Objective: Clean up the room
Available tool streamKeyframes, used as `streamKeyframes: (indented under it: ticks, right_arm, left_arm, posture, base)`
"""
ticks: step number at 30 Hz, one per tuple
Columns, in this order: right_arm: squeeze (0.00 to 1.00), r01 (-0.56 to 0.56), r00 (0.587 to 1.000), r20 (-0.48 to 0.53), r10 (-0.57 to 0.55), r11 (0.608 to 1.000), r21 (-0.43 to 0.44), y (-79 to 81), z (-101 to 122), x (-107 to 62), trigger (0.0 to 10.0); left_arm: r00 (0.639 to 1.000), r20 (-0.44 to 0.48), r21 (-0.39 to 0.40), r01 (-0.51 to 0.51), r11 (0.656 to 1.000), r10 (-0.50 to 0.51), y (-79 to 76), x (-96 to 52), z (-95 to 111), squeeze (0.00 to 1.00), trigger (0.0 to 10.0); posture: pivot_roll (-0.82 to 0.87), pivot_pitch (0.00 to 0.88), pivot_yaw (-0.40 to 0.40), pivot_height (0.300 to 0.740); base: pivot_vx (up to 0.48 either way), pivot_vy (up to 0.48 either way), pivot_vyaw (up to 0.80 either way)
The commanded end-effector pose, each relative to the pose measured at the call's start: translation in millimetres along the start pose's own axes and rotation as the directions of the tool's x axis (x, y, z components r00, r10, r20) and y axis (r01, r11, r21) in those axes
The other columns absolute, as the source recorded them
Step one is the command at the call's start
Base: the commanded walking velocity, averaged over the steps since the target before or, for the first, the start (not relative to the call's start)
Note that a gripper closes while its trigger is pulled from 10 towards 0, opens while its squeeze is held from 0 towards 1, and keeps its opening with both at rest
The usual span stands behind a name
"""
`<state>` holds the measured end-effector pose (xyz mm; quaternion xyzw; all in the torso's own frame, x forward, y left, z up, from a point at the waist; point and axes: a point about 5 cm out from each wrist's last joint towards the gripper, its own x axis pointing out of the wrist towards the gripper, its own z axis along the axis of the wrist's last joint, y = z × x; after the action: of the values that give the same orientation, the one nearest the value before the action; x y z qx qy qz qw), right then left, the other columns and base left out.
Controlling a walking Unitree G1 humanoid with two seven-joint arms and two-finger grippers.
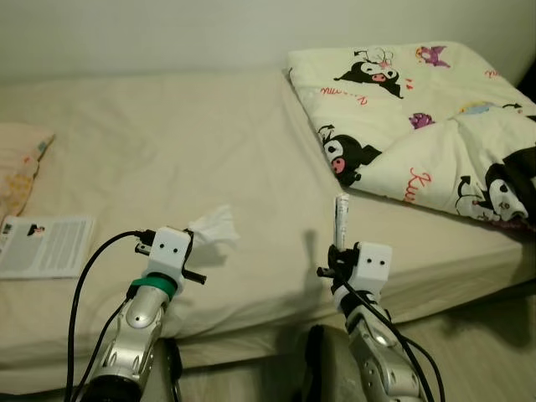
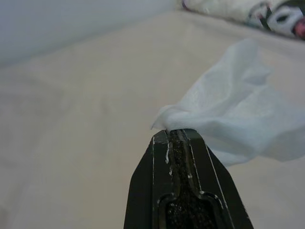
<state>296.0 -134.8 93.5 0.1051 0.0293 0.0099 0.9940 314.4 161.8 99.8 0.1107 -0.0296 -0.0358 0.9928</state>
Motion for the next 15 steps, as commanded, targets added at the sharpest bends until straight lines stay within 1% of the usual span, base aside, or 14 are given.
streamKeyframes:
  ticks: [1, 3, 7, 9, 10, 15]
  right_arm:
    - [0.00, 0.013, 1.000, 0.008, -0.013, 1.000, 0.009, -2.1, -0.7, 1.7, 10.0]
    - [0.00, 0.012, 1.000, 0.013, -0.012, 1.000, 0.001, -3.4, -0.6, 3.5, 10.0]
    - [0.00, 0.008, 1.000, 0.014, -0.008, 1.000, -0.012, -4.7, -0.3, 4.3, 10.0]
    - [0.00, 0.008, 1.000, 0.015, -0.008, 1.000, -0.014, -5.3, 0.1, 4.8, 10.0]
    - [0.00, 0.011, 1.000, 0.017, -0.011, 1.000, -0.014, -6.3, 0.7, 5.5, 10.0]
    - [0.00, 0.015, 1.000, 0.022, -0.014, 1.000, -0.015, -7.4, 1.9, 6.8, 10.0]
  left_arm:
    - [1.000, -0.023, 0.008, -0.018, 1.000, 0.018, 0.1, -0.4, -2.1, 0.00, 10.0]
    - [0.999, -0.032, -0.004, 0.003, 1.000, -0.003, -2.2, 2.3, -2.3, 0.00, 10.0]
    - [0.999, -0.038, -0.013, 0.022, 1.000, -0.023, -4.5, 1.5, -2.9, 0.00, 10.0]
    - [0.998, -0.054, -0.010, 0.028, 1.000, -0.028, -4.9, 0.4, -5.6, 0.00, 10.0]
    - [0.997, -0.075, 0.003, 0.036, 0.999, -0.036, -5.5, -1.4, -9.5, 0.00, 10.0]
    - [0.995, -0.088, 0.010, 0.037, 0.999, -0.036, -6.0, -3.2, -10.4, 0.00, 10.0]
  posture:
    - [0.05, 0.000, 0.067, 0.605]
    - [0.05, 0.000, 0.066, 0.620]
    - [0.05, 0.000, 0.069, 0.635]
    - [0.04, 0.000, 0.073, 0.640]
    - [0.04, 0.000, 0.073, 0.650]
    - [0.04, 0.000, 0.073, 0.670]
  base:
    - [0.000, 0.000, 0.00]
    - [0.000, 0.000, 0.00]
    - [0.000, 0.000, 0.00]
    - [0.000, 0.000, 0.00]
    - [0.000, 0.000, 0.00]
    - [0.000, 0.000, 0.00]
